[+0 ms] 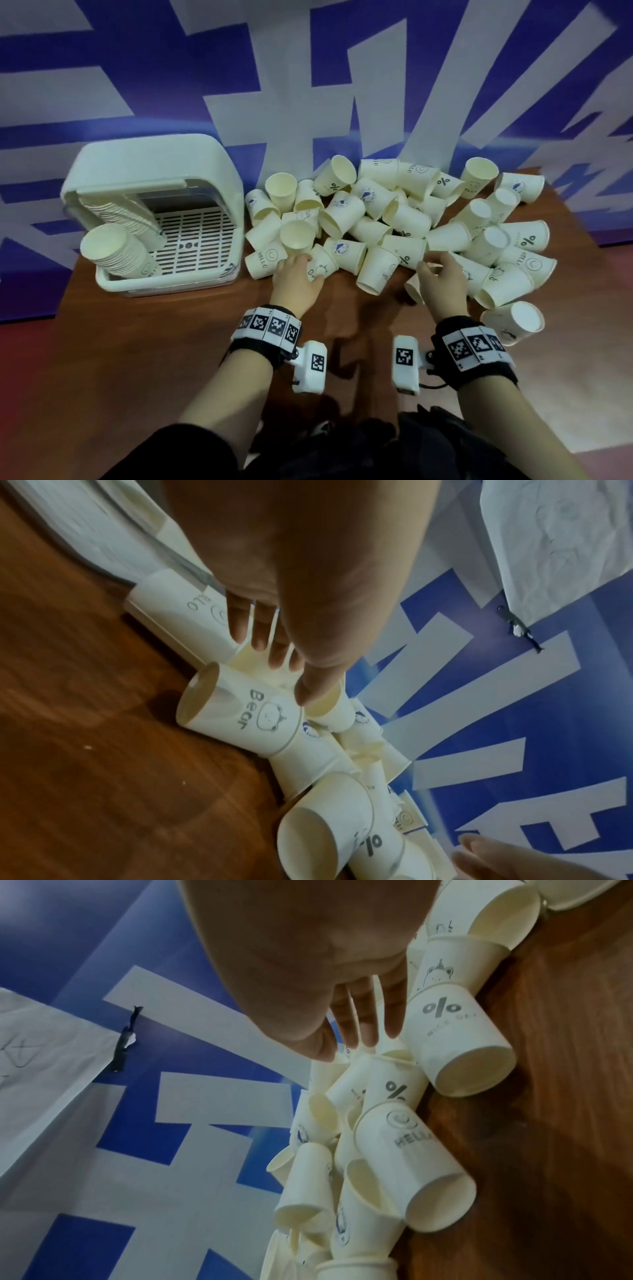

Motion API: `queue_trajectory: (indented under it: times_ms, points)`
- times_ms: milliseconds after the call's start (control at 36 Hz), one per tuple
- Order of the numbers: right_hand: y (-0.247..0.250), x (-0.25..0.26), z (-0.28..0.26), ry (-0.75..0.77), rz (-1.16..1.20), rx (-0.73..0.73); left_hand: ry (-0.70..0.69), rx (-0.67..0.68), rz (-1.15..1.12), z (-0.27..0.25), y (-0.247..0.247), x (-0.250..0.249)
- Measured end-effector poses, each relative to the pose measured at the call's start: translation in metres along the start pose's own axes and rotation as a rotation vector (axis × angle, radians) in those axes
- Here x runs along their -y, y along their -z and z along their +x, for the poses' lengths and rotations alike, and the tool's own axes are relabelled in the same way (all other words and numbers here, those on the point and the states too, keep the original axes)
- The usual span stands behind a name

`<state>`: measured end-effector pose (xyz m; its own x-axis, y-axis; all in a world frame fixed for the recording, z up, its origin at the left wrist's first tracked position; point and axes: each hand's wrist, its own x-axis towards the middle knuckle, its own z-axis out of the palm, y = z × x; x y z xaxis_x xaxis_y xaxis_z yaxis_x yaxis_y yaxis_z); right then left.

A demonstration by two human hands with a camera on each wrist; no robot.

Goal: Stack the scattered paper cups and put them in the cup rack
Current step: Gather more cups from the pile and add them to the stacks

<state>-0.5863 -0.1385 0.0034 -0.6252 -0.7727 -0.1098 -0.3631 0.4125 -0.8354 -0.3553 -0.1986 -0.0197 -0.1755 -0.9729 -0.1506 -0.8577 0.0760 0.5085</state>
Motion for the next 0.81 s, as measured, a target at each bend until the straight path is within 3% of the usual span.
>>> queue_trajectory:
  times_ms: [556,806]
  points:
    - [0.022,-0.046,0.037,0.018,-0.170,0.079,0.143,-0.074,0.164,0.013,-0.042,-0.025]
    - [0.017,-0.046,0.032,-0.027,-0.153,0.121,0.187,-0.015,0.240,0.010,-0.051,-0.020]
